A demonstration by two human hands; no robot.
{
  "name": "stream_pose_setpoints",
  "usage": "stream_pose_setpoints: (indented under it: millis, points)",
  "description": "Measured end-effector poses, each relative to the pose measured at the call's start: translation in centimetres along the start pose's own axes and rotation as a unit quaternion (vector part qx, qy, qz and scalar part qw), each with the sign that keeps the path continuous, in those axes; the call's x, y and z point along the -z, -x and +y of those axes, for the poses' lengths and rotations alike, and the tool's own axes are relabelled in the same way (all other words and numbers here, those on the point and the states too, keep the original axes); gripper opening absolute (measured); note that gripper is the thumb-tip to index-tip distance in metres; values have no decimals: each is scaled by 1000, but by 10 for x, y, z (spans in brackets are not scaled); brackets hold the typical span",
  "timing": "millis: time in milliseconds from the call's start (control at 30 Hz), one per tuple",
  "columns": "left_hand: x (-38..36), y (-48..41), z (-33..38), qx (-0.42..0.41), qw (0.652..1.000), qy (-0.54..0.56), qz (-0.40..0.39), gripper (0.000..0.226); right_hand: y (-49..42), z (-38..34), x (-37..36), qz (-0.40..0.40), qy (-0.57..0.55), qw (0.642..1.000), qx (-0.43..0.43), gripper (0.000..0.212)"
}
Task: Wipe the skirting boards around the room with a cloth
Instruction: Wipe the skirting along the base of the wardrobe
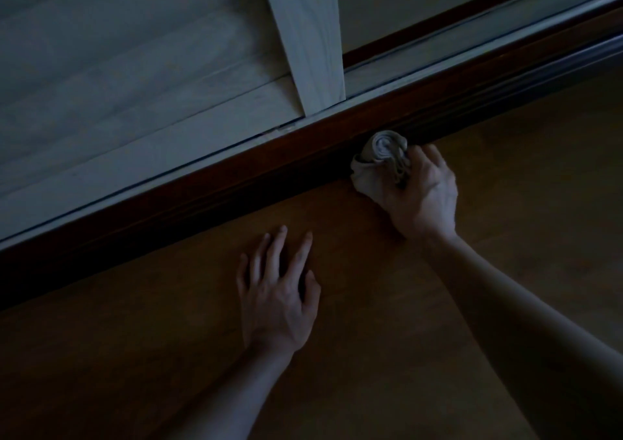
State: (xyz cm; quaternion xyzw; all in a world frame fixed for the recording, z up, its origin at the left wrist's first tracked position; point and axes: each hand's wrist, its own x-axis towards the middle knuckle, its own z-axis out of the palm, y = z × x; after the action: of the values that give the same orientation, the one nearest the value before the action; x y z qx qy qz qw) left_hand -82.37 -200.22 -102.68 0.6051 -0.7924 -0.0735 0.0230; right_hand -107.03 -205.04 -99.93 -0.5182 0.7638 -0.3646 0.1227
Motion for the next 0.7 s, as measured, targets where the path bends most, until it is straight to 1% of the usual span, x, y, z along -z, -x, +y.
stream_pose_setpoints:
  millis: [133, 200, 333, 400, 467, 533, 600, 633, 700]
  points:
    - [0, 1, 0, -3, 1000, 4, 1, 57, -19, 32, 33, 50, -3, 994, -95, 33]
    - [-1, 0, 0, -1, 1000, 6, 5, 57, -25, 37, 41, 75, 10, 990, -119, 34]
    - [-3, 1, -1, -5, 1000, 1, 11, 57, -26, 36, 40, 72, 8, 992, -98, 27]
    - [-3, 1, -1, -5, 1000, 1, 9, 57, -29, 40, 41, 72, 5, 990, -120, 31]
    - [-2, 1, -1, -1, 1000, 5, 6, 57, -29, 42, 40, 90, 3, 986, -140, 33]
    - [1, 0, 1, 1, 1000, 6, 0, 57, -25, 40, 36, 89, -8, 991, -102, 30]
    - [2, 0, 3, 3, 1000, 6, -1, 57, -24, 38, 33, 56, -3, 997, -60, 31]
    - [2, 0, 4, 3, 1000, 6, -1, 57, -25, 40, 34, 52, 2, 997, -54, 31]
    - [4, 0, 1, 7, 1000, 3, -5, 57, -31, 47, 40, 78, 3, 995, -69, 27]
